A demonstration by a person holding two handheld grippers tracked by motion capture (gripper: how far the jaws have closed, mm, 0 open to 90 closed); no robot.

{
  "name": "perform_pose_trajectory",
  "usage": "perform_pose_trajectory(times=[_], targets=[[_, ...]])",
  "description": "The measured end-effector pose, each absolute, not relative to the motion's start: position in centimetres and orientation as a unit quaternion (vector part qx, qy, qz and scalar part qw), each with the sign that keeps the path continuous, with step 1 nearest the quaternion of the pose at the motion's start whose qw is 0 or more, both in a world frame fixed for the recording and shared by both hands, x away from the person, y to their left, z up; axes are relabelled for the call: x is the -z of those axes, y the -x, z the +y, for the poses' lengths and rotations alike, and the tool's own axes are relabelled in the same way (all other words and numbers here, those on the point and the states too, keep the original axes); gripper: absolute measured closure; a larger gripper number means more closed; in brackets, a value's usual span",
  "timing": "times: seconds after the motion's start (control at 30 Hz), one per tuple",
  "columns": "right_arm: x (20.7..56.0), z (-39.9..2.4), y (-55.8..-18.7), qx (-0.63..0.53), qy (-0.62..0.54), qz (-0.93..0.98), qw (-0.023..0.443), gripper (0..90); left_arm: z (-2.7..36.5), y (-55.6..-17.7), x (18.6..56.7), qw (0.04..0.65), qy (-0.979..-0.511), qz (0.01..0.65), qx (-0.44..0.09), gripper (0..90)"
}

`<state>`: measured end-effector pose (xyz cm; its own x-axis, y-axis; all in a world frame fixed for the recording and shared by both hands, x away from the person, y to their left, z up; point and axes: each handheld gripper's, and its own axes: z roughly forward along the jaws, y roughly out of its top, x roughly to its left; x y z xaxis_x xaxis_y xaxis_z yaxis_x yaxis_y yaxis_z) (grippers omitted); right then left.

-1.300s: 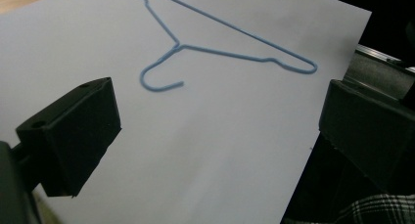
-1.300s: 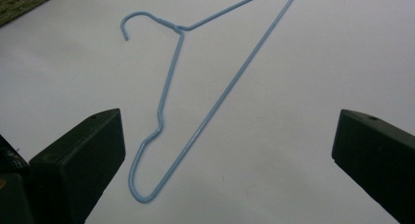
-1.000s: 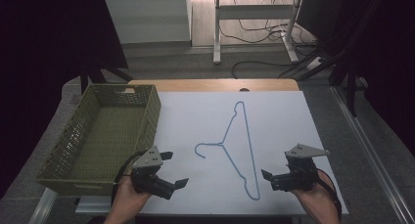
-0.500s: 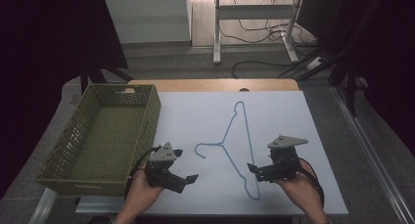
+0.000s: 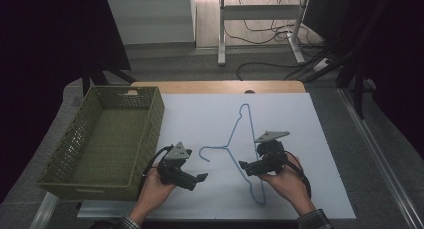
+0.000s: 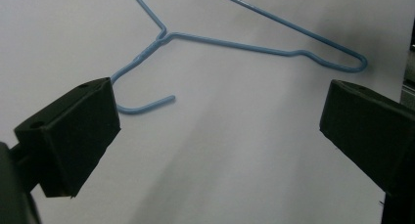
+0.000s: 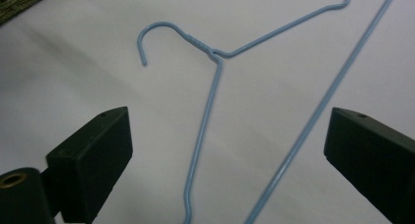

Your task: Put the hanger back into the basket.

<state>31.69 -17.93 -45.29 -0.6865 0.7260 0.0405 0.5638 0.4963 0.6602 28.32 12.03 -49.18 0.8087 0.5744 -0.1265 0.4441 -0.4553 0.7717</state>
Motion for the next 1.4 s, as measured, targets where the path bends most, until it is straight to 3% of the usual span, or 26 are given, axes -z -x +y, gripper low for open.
perform_pose_trajectory(times=[0.2, 0.27, 0.3, 0.4, 0.5, 0.57, 0.77, 1.4], targets=[[46.1, -16.2, -33.1, -0.323, -0.376, 0.861, 0.115, 14.4, 12.1, -29.2, 49.8, 0.435, -0.842, 0.313, -0.071, 1.2], [46.6, -15.2, -33.7, -0.314, -0.367, 0.867, 0.122, 23.8, 12.2, -29.3, 49.9, 0.434, -0.84, 0.317, -0.072, 1.3], [46.6, -15.2, -33.7, -0.314, -0.367, 0.867, 0.122, 23.8, 12.3, -29.3, 50.0, 0.432, -0.841, 0.318, -0.072, 1.3], [47.5, -14.1, -34.5, -0.303, -0.358, 0.873, 0.13, 36.4, 12.3, -29.3, 50.1, 0.426, -0.843, 0.319, -0.076, 1.3], [48.0, -13.6, -34.9, -0.302, -0.36, 0.874, 0.126, 42.9, 12.3, -29.3, 50.2, 0.422, -0.845, 0.32, -0.077, 1.3], [48.8, -13.1, -35.4, -0.298, -0.365, 0.874, 0.122, 52.5, 12.3, -29.3, 50.3, 0.422, -0.844, 0.321, -0.078, 1.3], [50.1, -12.6, -36.0, -0.289, -0.378, 0.872, 0.115, 67.5, 12.3, -29.4, 50.4, 0.417, -0.847, 0.32, -0.079, 1.4], [51.6, -12.4, -36.9, -0.288, -0.406, 0.86, 0.108, 79.5, 12.0, -29.4, 50.5, 0.405, -0.855, 0.314, -0.084, 1.5]])
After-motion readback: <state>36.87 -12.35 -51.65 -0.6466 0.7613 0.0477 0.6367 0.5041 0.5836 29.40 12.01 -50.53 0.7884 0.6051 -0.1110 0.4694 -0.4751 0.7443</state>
